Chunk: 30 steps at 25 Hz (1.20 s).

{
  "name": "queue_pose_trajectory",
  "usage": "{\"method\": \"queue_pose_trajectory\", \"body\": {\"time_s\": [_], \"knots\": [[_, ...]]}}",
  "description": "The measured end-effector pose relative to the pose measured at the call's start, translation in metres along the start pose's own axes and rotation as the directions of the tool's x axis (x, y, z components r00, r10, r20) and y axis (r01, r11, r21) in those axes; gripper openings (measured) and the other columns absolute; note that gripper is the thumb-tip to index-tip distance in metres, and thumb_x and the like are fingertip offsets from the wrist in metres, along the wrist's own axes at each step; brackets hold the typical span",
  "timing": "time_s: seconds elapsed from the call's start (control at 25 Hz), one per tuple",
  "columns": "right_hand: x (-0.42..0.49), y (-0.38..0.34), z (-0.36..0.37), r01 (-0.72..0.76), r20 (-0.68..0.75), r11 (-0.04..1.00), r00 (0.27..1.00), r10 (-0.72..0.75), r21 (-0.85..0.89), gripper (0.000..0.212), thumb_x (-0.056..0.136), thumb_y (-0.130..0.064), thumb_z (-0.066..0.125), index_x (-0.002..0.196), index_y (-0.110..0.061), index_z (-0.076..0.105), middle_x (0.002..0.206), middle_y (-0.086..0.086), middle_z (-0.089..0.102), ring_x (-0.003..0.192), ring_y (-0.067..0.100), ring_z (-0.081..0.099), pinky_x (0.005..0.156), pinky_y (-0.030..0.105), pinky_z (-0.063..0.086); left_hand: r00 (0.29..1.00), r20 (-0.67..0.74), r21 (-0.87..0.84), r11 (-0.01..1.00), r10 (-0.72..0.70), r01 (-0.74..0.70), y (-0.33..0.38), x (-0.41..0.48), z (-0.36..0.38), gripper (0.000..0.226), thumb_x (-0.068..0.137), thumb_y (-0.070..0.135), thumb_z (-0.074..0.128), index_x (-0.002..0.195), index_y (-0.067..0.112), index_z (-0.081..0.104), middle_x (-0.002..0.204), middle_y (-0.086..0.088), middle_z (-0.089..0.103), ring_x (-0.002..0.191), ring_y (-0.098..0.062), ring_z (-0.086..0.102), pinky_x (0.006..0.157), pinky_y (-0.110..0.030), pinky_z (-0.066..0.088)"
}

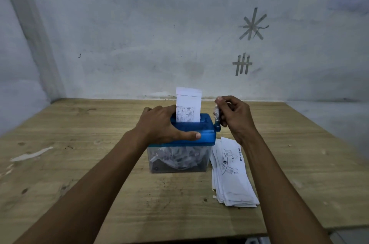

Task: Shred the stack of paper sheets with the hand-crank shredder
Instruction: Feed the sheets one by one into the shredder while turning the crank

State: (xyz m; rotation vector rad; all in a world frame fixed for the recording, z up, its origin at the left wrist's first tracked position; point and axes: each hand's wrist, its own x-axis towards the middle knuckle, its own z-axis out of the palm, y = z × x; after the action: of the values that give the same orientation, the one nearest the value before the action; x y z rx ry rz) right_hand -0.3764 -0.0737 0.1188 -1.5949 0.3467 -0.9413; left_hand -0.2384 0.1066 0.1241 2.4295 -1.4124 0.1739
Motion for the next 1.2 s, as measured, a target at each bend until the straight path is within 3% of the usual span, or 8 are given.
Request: {"method": "queue_pose_trajectory", "body": {"time_s": [0.2, 0.28, 0.4, 0.56, 0.68, 0.84, 1.0, 1.2], "knots": [[0.016, 0.049, 0.006, -0.348, 0.03, 0.937, 0.937, 0.349, -0.028, 0.014, 0.098, -0.018, 0.061, 0.085, -0.014, 0.063, 0.076, 0.012, 0.059, 0.06, 0.022, 0.049, 0.054, 0.031, 0.041, 1.0, -0.005, 0.002, 1.0, -0.004, 0.004, -0.003, -0.001, 0.002, 0.112, 0.047, 0.106, 0.03, 0.13, 0.036, 0.054, 0.105, 0.013, 0.066, 0.085, -0.01, 0.053, 0.089, -0.036, 0.037], [0.008, 0.065, 0.002, -0.481, 0.078, 0.875, 0.872, 0.484, -0.057, 0.015, 0.102, -0.01, 0.048, 0.095, -0.007, 0.06, 0.072, 0.012, 0.051, 0.05, 0.017, 0.039, 0.043, 0.025, 0.03, 1.0, -0.009, 0.029, 1.0, 0.001, -0.001, 0.0, 0.0, 0.002, 0.113, 0.048, 0.107, 0.028, 0.131, 0.035, 0.052, 0.108, 0.012, 0.066, 0.088, -0.012, 0.055, 0.089, -0.037, 0.037], [-0.016, 0.062, -0.004, -0.514, 0.109, 0.841, 0.838, 0.534, -0.171, 0.023, 0.105, -0.01, 0.035, 0.091, -0.006, 0.054, 0.057, 0.004, 0.044, 0.042, 0.011, 0.029, 0.039, 0.021, 0.019, 0.998, -0.003, 0.052, 0.997, -0.062, 0.062, 0.003, 0.001, 0.001, 0.12, 0.044, 0.11, 0.022, 0.133, 0.035, 0.051, 0.115, 0.008, 0.066, 0.099, -0.017, 0.059, 0.095, -0.042, 0.039], [-0.064, 0.042, -0.01, -0.428, 0.074, 0.837, 0.875, 0.478, -0.342, 0.034, 0.106, -0.02, 0.036, 0.077, -0.012, 0.051, 0.053, 0.001, 0.044, 0.04, 0.009, 0.031, 0.042, 0.021, 0.022, 0.997, 0.029, 0.075, 0.994, -0.076, 0.074, 0.005, 0.0, 0.0, 0.123, 0.044, 0.11, 0.02, 0.137, 0.035, 0.051, 0.121, 0.006, 0.067, 0.104, -0.02, 0.06, 0.096, -0.042, 0.04], [-0.088, 0.016, -0.024, -0.237, 0.057, 0.873, 0.956, 0.287, -0.427, 0.033, 0.102, -0.028, 0.05, 0.077, -0.013, 0.065, 0.056, -0.006, 0.053, 0.048, 0.008, 0.041, 0.044, 0.024, 0.032, 0.994, 0.038, 0.057, 0.994, -0.099, 0.097, 0.008, 0.0, -0.001, 0.124, 0.043, 0.109, 0.022, 0.139, 0.036, 0.051, 0.125, 0.005, 0.066, 0.109, -0.021, 0.06, 0.099, -0.043, 0.038], [-0.09, -0.015, -0.04, -0.07, 0.122, 0.957, 0.987, 0.108, -0.281, 0.005, 0.091, -0.018, 0.073, 0.094, -0.014, 0.072, 0.065, -0.004, 0.065, 0.054, 0.009, 0.054, 0.052, 0.025, 0.047, 0.994, 0.06, 0.038, 0.995, -0.094, 0.092, 0.009, 0.001, -0.002, 0.12, 0.049, 0.106, 0.03, 0.146, 0.038, 0.043, 0.138, 0.006, 0.06, 0.12, -0.022, 0.056, 0.103, -0.045, 0.033], [-0.081, -0.011, -0.033, 0.047, 0.042, 0.985, 0.998, -0.041, -0.165, 0.012, 0.09, -0.025, 0.071, 0.094, -0.014, 0.071, 0.07, 0.001, 0.067, 0.054, 0.013, 0.049, 0.051, 0.032, 0.043, 0.996, 0.063, 0.021, 0.998, -0.055, 0.054, 0.012, -0.002, -0.005, 0.11, 0.054, 0.101, 0.036, 0.144, 0.038, 0.044, 0.136, 0.007, 0.06, 0.118, -0.02, 0.055, 0.103, -0.045, 0.032], [-0.04, -0.019, -0.006, 0.112, -0.085, 0.978, 0.988, -0.129, -0.173, 0.024, 0.1, -0.026, 0.061, 0.083, -0.009, 0.068, 0.063, -0.008, 0.068, 0.049, 0.002, 0.053, 0.05, 0.016, 0.041, 0.997, 0.081, 0.022, 1.0, -0.001, 0.0, 0.008, -0.003, -0.007, 0.084, 0.057, 0.101, 0.044, 0.116, 0.041, 0.047, 0.11, 0.012, 0.057, 0.098, -0.015, 0.05, 0.094, -0.04, 0.032]]}}
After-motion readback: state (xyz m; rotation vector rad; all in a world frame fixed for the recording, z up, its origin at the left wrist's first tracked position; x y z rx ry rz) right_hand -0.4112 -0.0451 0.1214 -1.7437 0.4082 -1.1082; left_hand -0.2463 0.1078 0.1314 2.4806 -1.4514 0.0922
